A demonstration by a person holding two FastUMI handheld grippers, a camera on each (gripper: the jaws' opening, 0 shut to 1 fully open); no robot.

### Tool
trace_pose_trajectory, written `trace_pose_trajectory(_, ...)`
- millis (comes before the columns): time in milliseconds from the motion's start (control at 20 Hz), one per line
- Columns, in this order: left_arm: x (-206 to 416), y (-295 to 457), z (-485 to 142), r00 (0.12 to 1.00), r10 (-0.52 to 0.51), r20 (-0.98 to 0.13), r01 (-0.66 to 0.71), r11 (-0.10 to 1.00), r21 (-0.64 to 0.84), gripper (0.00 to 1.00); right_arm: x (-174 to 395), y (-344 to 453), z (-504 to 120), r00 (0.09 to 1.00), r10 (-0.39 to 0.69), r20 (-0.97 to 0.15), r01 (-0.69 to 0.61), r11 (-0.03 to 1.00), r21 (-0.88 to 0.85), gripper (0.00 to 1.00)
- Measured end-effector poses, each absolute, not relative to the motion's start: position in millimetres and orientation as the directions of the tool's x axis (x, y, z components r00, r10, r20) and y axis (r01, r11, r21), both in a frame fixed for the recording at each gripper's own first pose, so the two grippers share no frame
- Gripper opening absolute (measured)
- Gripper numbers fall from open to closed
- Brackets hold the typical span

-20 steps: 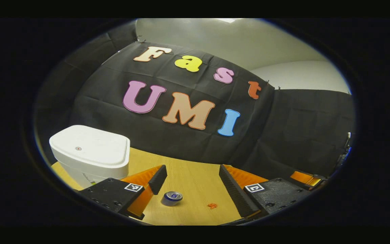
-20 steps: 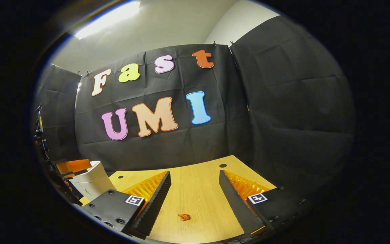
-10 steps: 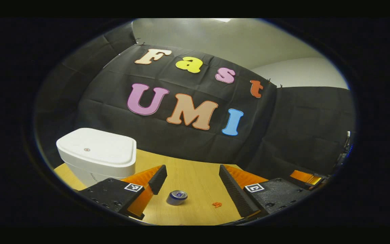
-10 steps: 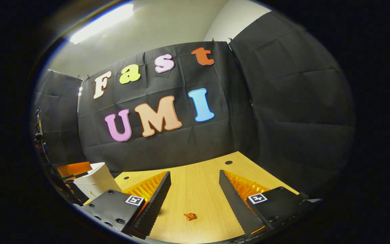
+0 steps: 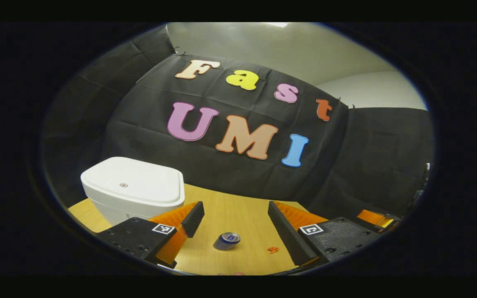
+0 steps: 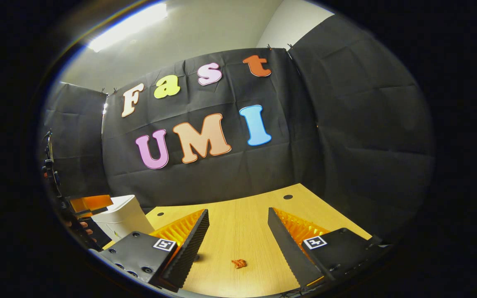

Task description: Press the lid of the desktop garbage bin to open it, pick up the crumpled paper on the desktop and throw it into the bin, then pick up the pop can on the desktop and drop it into the bin, and finally close the garbage bin lid.

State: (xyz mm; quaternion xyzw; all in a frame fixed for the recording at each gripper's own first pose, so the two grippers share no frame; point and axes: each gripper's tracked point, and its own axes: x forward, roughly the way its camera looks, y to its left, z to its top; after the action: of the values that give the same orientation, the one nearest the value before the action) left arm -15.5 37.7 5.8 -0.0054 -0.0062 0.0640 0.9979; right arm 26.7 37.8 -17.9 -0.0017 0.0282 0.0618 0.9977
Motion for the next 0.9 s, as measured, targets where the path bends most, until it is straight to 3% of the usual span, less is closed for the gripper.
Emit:
trace_pose_trajectory(250,-15.6,35.5,13.9,0.993,0.112,0.030,-0.113,0.993,0.031,0.96,26.9,41.7,-16.3,0.991,0.121,-0.052,-0.122,0.992,-0.012,0.95)
trace_pose_trajectory(350,-14.3,31.8,13.0,0.994,0.104,0.023,-0.105,0.994,0.036,0.90,26.9,43.4,-15.6,0.990,0.127,-0.056,-0.127,0.992,-0.007,0.95)
trace_pose_trajectory(400,-14.6,32.8,13.8,0.994,0.107,0.025,-0.108,0.993,0.038,0.78,27.1,44.2,-15.6,0.990,0.129,-0.057,-0.129,0.992,-0.004,0.95)
trace_pose_trajectory(450,-15.4,34.0,14.7,0.993,0.114,0.027,-0.115,0.992,0.042,0.76,27.0,44.6,-16.5,0.990,0.131,-0.058,-0.131,0.991,-0.003,0.95)
trace_pose_trajectory(500,-16.2,36.1,15.9,0.992,0.123,0.030,-0.125,0.991,0.047,0.62,27.6,45.3,-16.8,0.989,0.133,-0.059,-0.133,0.991,-0.003,0.95)
trace_pose_trajectory(550,-17.0,37.7,17.3,0.991,0.130,0.030,-0.132,0.990,0.054,0.61,27.6,46.7,-17.1,0.989,0.137,-0.061,-0.137,0.991,-0.004,0.95)
trace_pose_trajectory(650,-18.6,51.5,22.2,0.983,0.181,0.034,-0.184,0.979,0.086,0.50,27.4,48.6,-16.2,0.988,0.144,-0.059,-0.145,0.989,-0.010,0.95)
trace_pose_trajectory(700,-20.9,68.0,28.2,0.971,0.235,0.046,-0.239,0.964,0.117,0.31,27.6,49.7,-14.9,0.987,0.148,-0.058,-0.149,0.989,-0.011,0.95)
trace_pose_trajectory(900,-26.8,134.7,51.6,0.915,0.391,0.100,-0.403,0.901,0.162,0.14,25.3,53.9,-10.7,0.986,0.162,-0.043,-0.163,0.987,-0.010,0.95)
